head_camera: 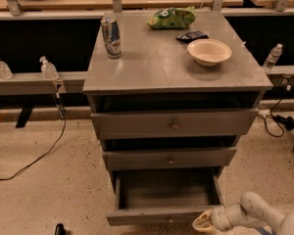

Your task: Close bottom drawer

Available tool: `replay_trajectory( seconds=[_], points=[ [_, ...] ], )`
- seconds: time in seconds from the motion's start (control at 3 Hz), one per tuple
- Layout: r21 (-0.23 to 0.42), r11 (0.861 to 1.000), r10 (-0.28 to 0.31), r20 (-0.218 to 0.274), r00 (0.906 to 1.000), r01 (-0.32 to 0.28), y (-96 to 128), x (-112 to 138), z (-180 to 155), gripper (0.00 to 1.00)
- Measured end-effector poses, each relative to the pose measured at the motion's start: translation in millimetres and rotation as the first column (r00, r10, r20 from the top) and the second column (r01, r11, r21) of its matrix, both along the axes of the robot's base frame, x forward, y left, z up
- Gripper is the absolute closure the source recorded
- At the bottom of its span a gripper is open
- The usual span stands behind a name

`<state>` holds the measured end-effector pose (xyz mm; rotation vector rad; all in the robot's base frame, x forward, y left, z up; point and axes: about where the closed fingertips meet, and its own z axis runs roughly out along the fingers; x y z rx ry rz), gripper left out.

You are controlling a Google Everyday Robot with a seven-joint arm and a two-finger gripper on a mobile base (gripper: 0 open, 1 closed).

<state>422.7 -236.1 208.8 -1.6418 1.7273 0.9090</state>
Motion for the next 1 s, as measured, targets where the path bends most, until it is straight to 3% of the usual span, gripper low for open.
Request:
replay_trajectory(
  seconds=[0.33, 0.67, 1.0],
  points=[
    [-0.023, 0.996, -0.082, 0.005, 0.9966, 0.082, -4.7, 0.8, -38.5, 0.99],
    [-0.058, 0.977, -0.205, 0.011, 0.9787, 0.205, -7.5, 8.4, -78.5, 1.00],
    [-0.058, 0.977, -0.205, 0.011, 0.9787, 0.205, -7.4, 8.4, -78.5, 1.00]
  ],
)
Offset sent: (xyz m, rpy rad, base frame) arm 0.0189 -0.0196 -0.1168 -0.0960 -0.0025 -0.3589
